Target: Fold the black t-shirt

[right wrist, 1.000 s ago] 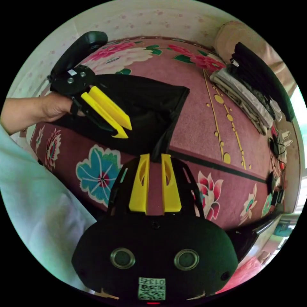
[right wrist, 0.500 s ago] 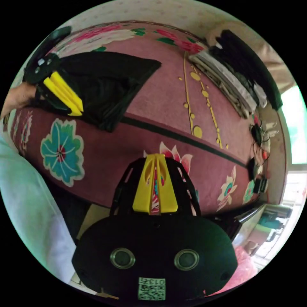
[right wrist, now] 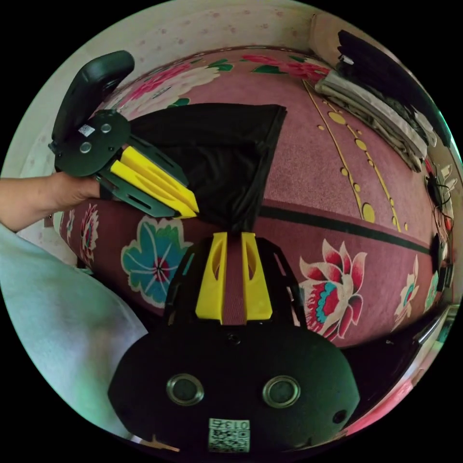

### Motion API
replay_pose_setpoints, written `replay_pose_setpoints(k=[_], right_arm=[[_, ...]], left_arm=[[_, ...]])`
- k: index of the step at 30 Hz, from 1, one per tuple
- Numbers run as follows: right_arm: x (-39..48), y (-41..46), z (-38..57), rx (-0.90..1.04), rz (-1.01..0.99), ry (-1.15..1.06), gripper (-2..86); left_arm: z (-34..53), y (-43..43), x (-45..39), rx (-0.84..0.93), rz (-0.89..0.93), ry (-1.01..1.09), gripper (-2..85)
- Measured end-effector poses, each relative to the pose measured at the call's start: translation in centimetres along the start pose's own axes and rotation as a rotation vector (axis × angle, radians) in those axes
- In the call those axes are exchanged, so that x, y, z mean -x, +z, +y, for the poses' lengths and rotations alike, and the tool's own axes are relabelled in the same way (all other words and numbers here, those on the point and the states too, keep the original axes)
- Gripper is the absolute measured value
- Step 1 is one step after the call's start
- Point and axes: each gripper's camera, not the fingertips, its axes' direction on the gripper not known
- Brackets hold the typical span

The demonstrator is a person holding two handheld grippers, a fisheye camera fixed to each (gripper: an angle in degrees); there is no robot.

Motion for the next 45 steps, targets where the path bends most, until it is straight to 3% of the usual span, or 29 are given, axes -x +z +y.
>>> replay_pose_setpoints(k=[6,10,13,17,22,25,29,33,35,41,43,45], right_arm=[[-1.2,-1.8,-0.2,-0.009,0.012,0.023,1.3],[-1.1,-4.5,0.2,-0.008,0.121,-0.14,0.6],[-2.4,-5.0,1.2,0.08,0.267,-0.165,0.3],[-3.6,-6.6,2.0,0.072,0.181,-0.085,0.0],[1.7,-7.7,-0.4,-0.059,-0.012,-0.211,0.0],[3.4,-5.5,-1.7,0.036,0.146,-0.252,0.0],[1.2,-6.4,-0.7,0.028,0.123,-0.331,0.1],[-2.0,-7.8,-0.1,0.14,0.281,-0.195,0.7],[-2.4,-9.6,-0.1,0.105,0.157,-0.152,1.8],[3.4,-10.3,-3.4,-0.001,0.133,-0.288,7.2],[4.1,-9.1,-4.2,0.04,0.143,-0.31,5.7],[4.4,-8.6,-4.5,0.047,0.144,-0.333,3.3]], left_arm=[[-0.3,-0.3,1.2,0.024,0.08,-0.042,-0.1],[1.0,-2.2,2.1,-0.084,0.146,-0.092,-0.2],[1.5,-1.1,2.1,-0.025,0.153,-0.076,-0.1],[2.1,-1.1,1.8,-0.072,0.241,-0.082,0.1],[2.5,-1.0,1.5,-0.053,0.236,-0.094,0.0],[3.2,-0.6,1.1,0.011,0.187,-0.075,-0.2],[5.2,-0.7,1.6,-0.031,0.265,-0.149,-0.2],[6.6,-1.1,1.2,-0.059,0.284,-0.182,0.3],[7.0,-1.9,-0.1,-0.068,0.247,-0.141,1.4],[6.3,-4.5,-3.9,-0.145,0.024,-0.028,11.3],[5.7,-3.4,-4.8,-0.058,0.004,0.011,10.7],[6.0,-3.5,-5.7,-0.046,-0.137,0.033,3.9]])
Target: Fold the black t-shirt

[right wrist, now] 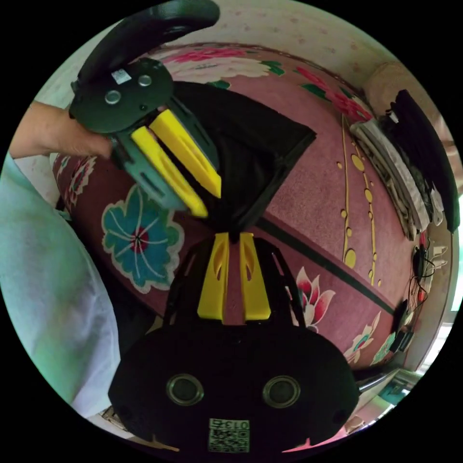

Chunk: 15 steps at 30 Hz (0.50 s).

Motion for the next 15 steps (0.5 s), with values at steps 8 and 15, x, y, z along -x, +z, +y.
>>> replay_pose_setpoints(k=[8,15], right_arm=[[-3.7,-3.5,-0.7,0.045,0.018,0.094,0.8],[-3.6,-6.5,-9.7,-0.14,0.086,0.11,1.1]], left_arm=[[4.1,-2.7,-0.4,-0.031,0.212,-0.079,8.6],[7.9,-7.2,0.9,-0.136,0.076,-0.212,10.2]])
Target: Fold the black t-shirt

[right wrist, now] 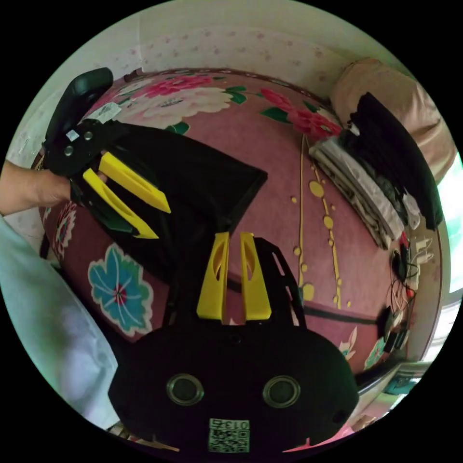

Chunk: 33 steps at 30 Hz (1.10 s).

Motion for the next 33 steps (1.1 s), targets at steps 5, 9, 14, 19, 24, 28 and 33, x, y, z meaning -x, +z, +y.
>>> replay_pose_setpoints(k=[5,9,14,19,24,28,33], right_arm=[[2.1,4.2,-7.5,0.11,-0.014,-0.109,0.2],[1.2,2.7,-9.8,0.143,0.029,-0.123,0.0],[0.6,-2.3,-14.4,-0.03,0.074,0.0,-0.1],[7.8,-2.6,-24.3,-0.075,-0.088,-0.194,-0.1],[19.7,-2.5,-35.9,-0.143,-0.213,-0.479,-0.1],[29.4,-2.6,-45.3,-0.214,-0.235,-0.634,0.0],[36.9,-0.3,-54.4,-0.233,-0.25,-0.668,0.0]], left_arm=[[3.4,-0.2,3.2,0.062,0.021,-0.141,8.3],[7.7,-4.0,3.6,-0.052,0.078,-0.27,7.8],[19.4,-10.5,3.6,-0.144,-0.12,-0.545,8.9],[32.6,-16.2,4.0,-0.196,-0.323,-0.921,9.0],[39.3,-19.8,5.0,-0.205,-0.43,-0.955,9.2],[40.3,-20.5,7.4,-0.177,-0.431,-0.849,9.5],[44.6,-19.3,9.4,-0.159,-0.305,-0.943,7.2]])
